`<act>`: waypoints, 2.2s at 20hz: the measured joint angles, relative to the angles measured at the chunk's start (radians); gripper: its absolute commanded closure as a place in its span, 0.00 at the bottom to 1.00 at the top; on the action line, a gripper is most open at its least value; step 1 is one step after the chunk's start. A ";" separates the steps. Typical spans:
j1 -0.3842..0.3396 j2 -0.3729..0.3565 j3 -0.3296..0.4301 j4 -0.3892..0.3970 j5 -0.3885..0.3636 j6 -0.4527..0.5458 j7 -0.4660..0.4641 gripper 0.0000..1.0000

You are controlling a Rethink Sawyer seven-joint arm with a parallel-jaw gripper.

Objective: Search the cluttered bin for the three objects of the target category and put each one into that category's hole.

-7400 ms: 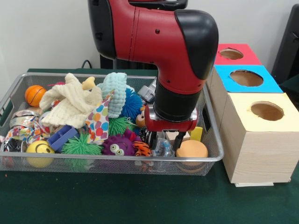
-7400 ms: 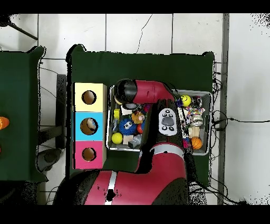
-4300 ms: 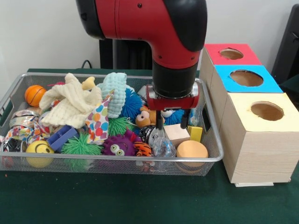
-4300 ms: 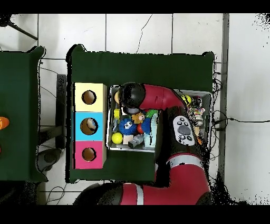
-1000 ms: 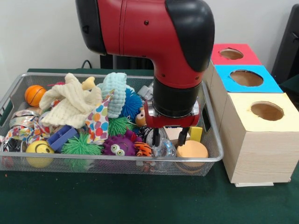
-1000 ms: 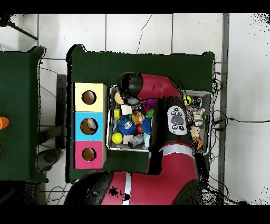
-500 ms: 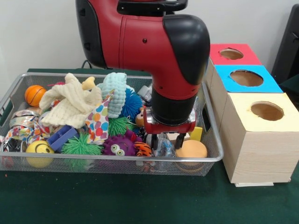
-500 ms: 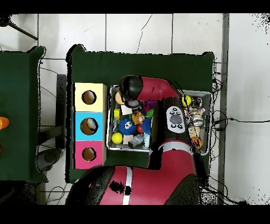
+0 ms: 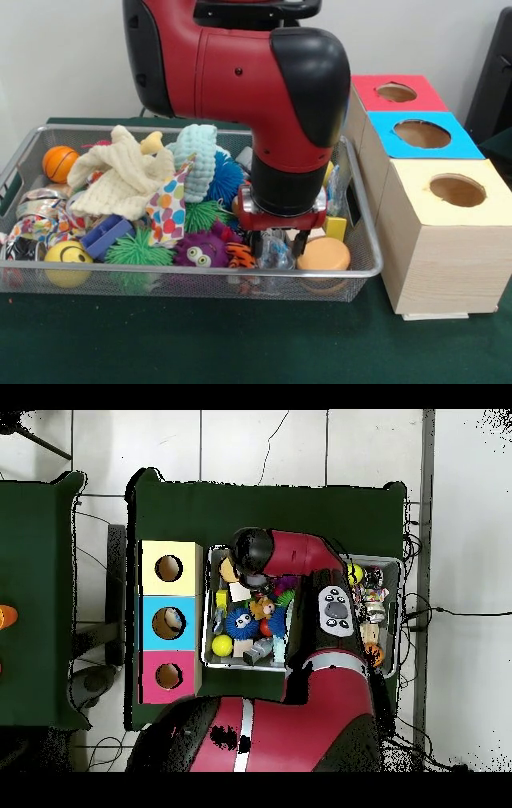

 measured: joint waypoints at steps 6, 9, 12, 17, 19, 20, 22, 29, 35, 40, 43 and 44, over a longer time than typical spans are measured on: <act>-0.005 0.022 -0.002 -0.003 0.001 -0.039 0.000 0.00; -0.005 0.027 -0.003 -0.007 0.001 -0.045 0.000 0.00; -0.005 0.030 -0.003 -0.009 0.001 -0.046 0.000 0.00; -0.005 0.032 -0.003 -0.011 0.001 -0.047 0.000 0.00; -0.005 0.032 -0.003 -0.012 0.001 -0.047 0.000 0.00; -0.005 0.033 -0.003 -0.012 0.001 -0.047 0.000 0.00; -0.005 0.033 -0.003 -0.013 0.001 -0.048 0.000 0.00; -0.005 0.035 -0.003 -0.015 0.001 -0.047 0.000 1.00; -0.005 0.036 -0.003 -0.017 0.001 -0.047 0.000 1.00; -0.005 0.036 -0.004 -0.017 0.001 -0.047 0.000 1.00; -0.005 0.036 -0.005 -0.017 0.001 -0.047 0.000 1.00; -0.005 0.036 -0.005 -0.017 0.001 -0.047 0.000 1.00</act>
